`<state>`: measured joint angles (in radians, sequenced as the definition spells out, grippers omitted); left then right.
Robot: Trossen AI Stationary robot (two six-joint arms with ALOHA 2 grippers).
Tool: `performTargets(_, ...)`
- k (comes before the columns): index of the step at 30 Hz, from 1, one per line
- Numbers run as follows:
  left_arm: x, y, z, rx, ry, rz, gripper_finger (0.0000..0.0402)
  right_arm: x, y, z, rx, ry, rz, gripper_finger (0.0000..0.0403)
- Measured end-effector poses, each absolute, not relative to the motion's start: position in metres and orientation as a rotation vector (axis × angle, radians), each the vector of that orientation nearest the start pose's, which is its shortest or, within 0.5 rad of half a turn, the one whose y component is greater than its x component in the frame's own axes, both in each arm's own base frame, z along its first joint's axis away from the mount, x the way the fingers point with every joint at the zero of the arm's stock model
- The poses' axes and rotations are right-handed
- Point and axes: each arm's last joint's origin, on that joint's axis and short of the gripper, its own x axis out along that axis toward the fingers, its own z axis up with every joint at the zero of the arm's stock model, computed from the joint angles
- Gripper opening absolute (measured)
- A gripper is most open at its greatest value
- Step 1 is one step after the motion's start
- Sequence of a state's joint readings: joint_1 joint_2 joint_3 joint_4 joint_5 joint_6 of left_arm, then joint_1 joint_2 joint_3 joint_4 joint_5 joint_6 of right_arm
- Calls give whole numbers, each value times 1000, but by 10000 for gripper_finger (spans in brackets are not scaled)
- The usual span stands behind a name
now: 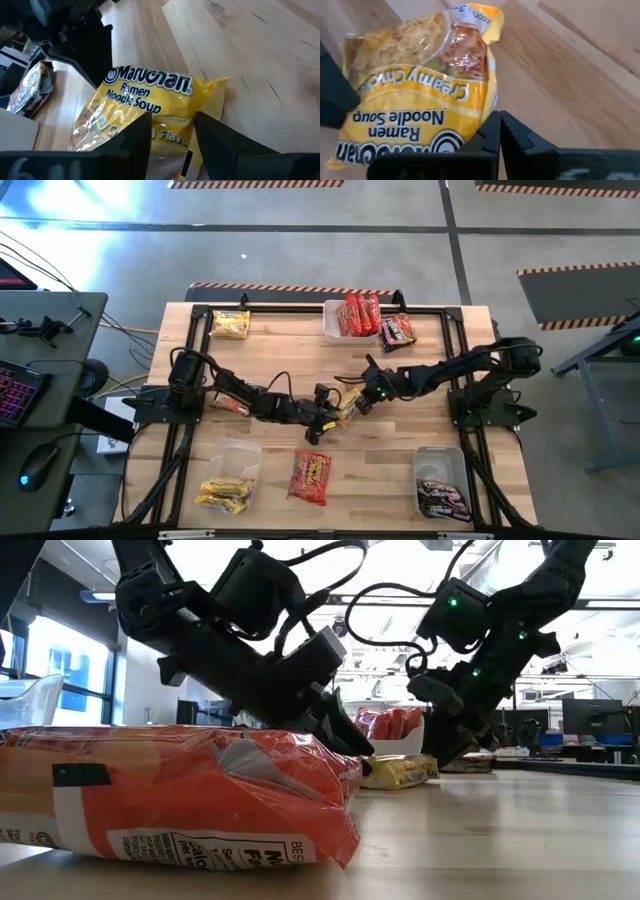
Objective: Sort Maruchan noodles
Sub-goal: Put the yellow noodle pack into the transparent bin
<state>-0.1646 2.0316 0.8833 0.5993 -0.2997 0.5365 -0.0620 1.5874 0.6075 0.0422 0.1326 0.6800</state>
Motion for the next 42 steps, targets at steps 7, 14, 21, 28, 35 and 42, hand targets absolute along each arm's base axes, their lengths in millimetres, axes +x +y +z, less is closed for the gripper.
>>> performTargets(7,370,-53,90,656,575,-21,137,271,-20,123,601,804,-441,0)
performTargets(14,369,-55,91,691,579,-35,72,269,-20,124,537,824,-406,0)
performTargets(21,363,-58,101,750,611,-36,7,259,-19,137,458,866,-381,1)
performTargets(28,357,-53,132,655,598,-13,1,248,-7,161,216,858,-233,19)
performTargets(35,353,-46,156,499,549,-25,0,249,15,156,51,892,-143,149)
performTargets(42,353,-40,162,413,528,-1,0,253,45,148,-204,842,-194,299)
